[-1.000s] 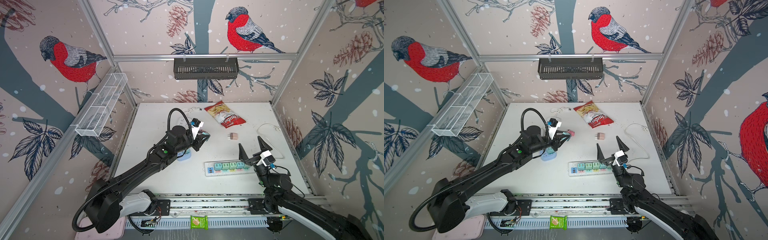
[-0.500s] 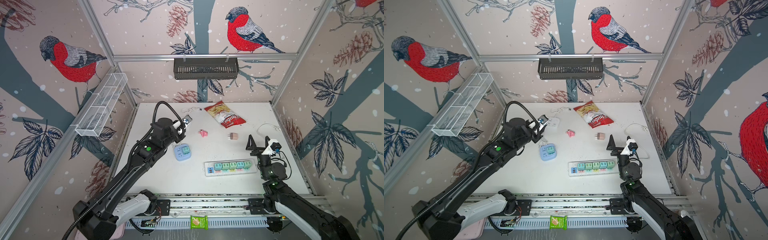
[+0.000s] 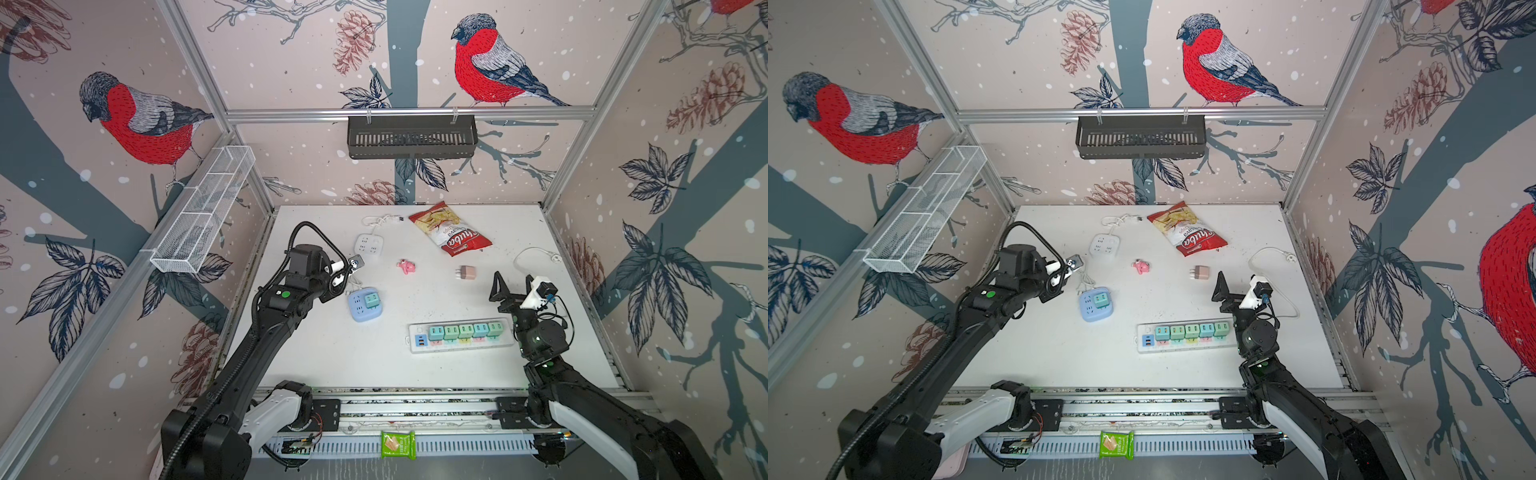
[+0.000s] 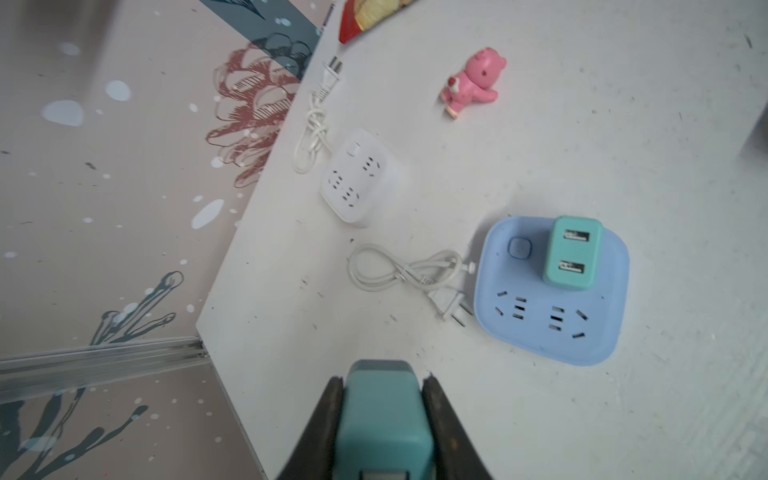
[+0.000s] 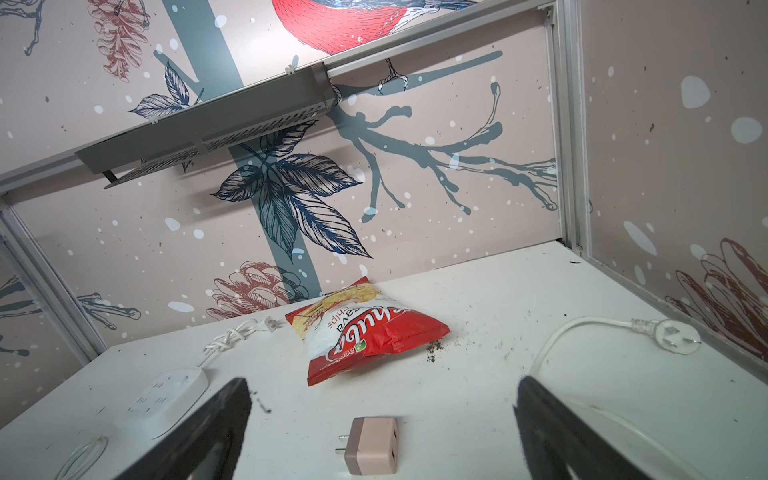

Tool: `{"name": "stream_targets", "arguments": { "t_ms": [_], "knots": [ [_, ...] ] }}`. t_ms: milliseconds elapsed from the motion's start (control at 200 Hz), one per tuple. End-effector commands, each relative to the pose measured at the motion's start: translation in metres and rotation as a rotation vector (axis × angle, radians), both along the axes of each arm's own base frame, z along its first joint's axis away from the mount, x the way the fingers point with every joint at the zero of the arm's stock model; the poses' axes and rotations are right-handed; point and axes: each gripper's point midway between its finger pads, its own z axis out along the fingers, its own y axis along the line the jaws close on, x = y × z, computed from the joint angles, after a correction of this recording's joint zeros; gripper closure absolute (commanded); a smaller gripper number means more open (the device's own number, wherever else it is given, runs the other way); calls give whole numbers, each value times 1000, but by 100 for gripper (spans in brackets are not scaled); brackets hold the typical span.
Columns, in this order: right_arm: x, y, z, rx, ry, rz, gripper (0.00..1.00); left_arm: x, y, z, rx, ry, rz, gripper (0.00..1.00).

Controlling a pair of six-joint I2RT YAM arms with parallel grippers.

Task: Insert the plug
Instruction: 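Lower the teal adapter with the left gripper into the blue socket box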

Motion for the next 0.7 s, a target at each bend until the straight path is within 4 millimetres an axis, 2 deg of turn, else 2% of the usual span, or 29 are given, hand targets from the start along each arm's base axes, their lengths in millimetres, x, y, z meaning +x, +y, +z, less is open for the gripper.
{"name": "stream_targets", "arguments": {
  "t_ms": [0, 100, 275, 550, 690],
  "knots": [
    [-4, 0, -14, 2, 26, 12, 0, -4, 2, -15, 54, 34, -47, 100],
    [-4, 1, -15, 1, 28, 14, 0, -14, 0, -21, 43, 81, -85, 100],
    [-3, 1, -14, -1, 28, 18, 0, -25, 9, -42, 61, 130, -89, 100],
    [-3, 2, -16, -2, 35, 17, 0, -27, -18, -38, -108, 151, -145, 100],
    [-1, 2, -16, -2, 39, 16, 0, -25, -28, -48, -151, 156, -144, 100]
  ]
}}
